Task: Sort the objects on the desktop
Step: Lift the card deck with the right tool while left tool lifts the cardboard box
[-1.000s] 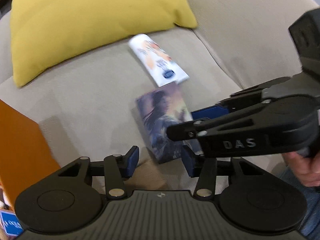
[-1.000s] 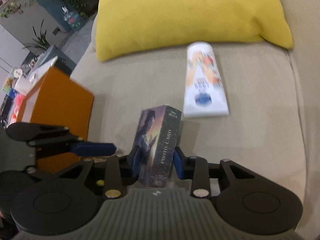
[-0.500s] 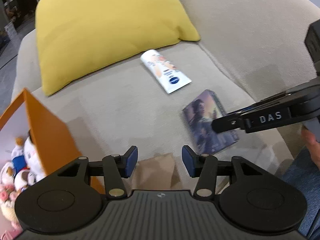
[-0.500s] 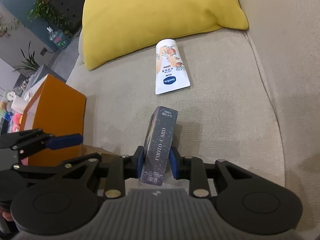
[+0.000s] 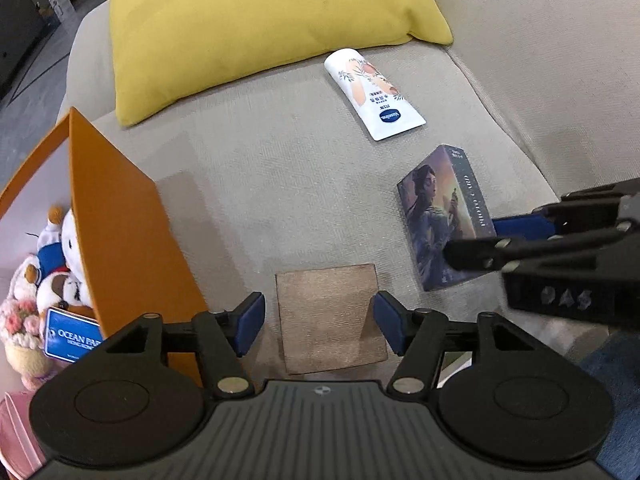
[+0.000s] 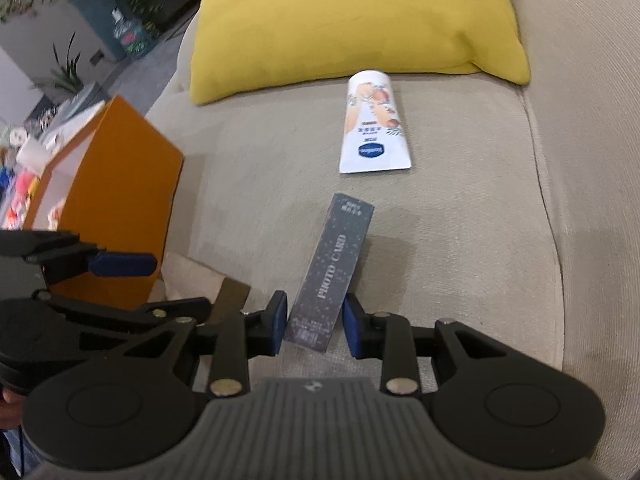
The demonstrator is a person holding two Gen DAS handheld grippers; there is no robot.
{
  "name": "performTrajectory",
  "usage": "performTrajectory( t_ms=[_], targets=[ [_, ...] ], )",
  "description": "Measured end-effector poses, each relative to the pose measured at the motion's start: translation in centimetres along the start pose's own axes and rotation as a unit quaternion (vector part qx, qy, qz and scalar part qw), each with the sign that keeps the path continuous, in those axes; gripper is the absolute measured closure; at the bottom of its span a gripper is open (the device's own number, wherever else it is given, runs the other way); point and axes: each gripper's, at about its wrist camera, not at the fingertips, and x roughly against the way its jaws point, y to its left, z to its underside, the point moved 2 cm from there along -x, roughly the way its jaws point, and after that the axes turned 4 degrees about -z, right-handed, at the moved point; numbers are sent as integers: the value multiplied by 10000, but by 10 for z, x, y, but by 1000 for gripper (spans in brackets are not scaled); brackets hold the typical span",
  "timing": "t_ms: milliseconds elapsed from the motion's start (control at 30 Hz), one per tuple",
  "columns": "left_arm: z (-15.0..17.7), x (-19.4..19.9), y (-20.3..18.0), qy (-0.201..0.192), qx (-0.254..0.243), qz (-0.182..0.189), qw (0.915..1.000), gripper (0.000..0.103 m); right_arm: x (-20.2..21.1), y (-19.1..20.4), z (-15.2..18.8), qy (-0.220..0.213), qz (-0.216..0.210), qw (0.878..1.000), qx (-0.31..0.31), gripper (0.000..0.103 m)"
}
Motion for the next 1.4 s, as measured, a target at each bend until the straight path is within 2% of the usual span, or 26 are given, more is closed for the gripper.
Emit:
performTrajectory(
  t_ms=[133,333,500,600,733,867,1000,1133,1400],
  targets=[
    [4,-12,-11,170,-185,-172,9995,32,-4,0,1,153,46,9999,41,69],
    [10,-31,-9,396,96,-139,9991,35,-9,2,3,328,64,9993,141,70],
    [12,-27,-9,331,104,-167,9993,35,-10,3,4,359,52,9992,173,72],
    [12,-20,-5,181,242,-118,9995,35,-1,5,4,115,99,9997,191,75],
    [13,-3,0,-167,416,46,9990,35,20,3,2,-440,275,9986,123,79],
    [11,13,3,-474,553,217,9971,35,42,2,1,-959,123,9953,24,79],
    [4,20,1,-651,579,313,9957,35,55,1,2,-1206,102,9926,-63,79],
    [1,18,-5,-650,504,359,9960,35,51,-2,1,-1103,47,9938,-127,79],
    [7,15,-14,-539,376,423,9969,35,35,5,6,-661,321,9973,80,76]
  ],
)
